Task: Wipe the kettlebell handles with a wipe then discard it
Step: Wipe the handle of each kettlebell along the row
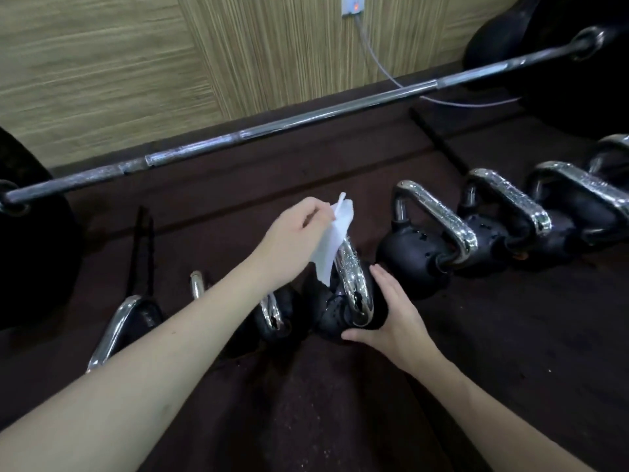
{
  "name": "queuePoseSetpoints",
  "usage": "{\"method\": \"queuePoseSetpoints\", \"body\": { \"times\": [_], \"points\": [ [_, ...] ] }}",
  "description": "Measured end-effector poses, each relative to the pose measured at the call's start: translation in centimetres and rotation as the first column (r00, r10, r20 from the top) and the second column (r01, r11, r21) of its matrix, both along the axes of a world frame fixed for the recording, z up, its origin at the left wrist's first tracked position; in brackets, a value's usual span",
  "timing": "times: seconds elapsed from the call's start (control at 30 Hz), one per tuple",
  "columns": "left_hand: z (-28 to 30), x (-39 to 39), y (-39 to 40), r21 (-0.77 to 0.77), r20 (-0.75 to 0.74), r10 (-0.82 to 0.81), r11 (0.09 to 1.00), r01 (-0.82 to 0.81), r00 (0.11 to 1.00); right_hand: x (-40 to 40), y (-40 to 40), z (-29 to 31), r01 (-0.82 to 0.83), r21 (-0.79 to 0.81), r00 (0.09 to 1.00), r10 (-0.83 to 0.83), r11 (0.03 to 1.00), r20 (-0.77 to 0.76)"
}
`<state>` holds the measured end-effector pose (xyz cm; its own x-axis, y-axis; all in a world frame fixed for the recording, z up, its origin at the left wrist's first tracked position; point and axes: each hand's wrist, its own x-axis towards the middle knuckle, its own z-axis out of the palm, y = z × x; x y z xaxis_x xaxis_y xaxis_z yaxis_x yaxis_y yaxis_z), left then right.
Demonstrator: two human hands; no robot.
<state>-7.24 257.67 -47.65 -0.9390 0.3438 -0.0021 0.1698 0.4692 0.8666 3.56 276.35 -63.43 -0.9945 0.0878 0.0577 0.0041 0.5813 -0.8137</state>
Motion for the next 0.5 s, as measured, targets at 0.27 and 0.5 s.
{"method": "queuePoseSetpoints", "body": {
  "times": [0.27, 0.5],
  "points": [
    [-1.7, -2.7, 2.5, -0.043, 0.178, -0.074, 0.996, 0.083, 0.981, -0.3, 1.2, 0.6, -0.025, -0.071, 0.998, 0.029, 0.997, 0.05],
    [-3.0, 1.3, 0.9, -0.481, -0.436, -0.5, 0.832, 0.276, 0.748, -0.5, 1.6, 0.9, -0.038, -0.06, 0.996, 0.043, 0.997, 0.077]
  ]
}}
